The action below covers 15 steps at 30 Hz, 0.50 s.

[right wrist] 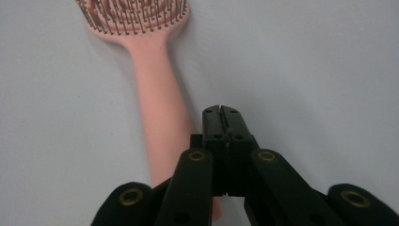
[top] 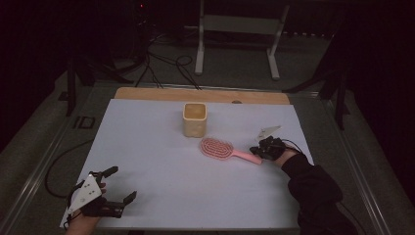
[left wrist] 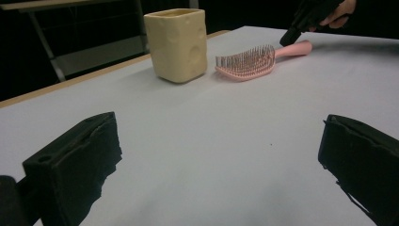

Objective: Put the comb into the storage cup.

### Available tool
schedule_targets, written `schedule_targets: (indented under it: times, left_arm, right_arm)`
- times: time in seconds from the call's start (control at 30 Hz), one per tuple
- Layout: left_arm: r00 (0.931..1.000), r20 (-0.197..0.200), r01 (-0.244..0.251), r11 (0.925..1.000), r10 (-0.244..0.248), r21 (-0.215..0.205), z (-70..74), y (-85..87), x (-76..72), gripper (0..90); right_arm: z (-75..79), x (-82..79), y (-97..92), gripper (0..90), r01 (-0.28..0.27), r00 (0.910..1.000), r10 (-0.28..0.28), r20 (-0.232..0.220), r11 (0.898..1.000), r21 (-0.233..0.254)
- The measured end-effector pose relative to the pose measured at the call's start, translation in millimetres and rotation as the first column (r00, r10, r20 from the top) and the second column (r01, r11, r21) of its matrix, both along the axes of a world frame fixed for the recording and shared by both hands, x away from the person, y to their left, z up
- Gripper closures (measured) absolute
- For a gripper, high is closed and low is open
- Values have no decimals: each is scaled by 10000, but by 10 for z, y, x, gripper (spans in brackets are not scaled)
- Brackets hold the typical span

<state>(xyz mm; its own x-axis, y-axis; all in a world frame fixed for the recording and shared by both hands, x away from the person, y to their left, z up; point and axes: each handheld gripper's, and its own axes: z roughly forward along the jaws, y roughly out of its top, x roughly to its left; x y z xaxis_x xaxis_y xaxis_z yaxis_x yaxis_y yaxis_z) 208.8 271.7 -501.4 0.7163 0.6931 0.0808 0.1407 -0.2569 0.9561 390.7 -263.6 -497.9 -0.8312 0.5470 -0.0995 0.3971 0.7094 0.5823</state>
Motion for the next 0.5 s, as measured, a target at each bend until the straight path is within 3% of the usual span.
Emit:
schedule_targets:
  times: [0.5]
  left_arm:
    - [10000,5,-18,10000,18,22,0,-2,-1,0]
  right_arm:
    - [-4,-144,40,900,-279,9995,278,-143,9996,-74]
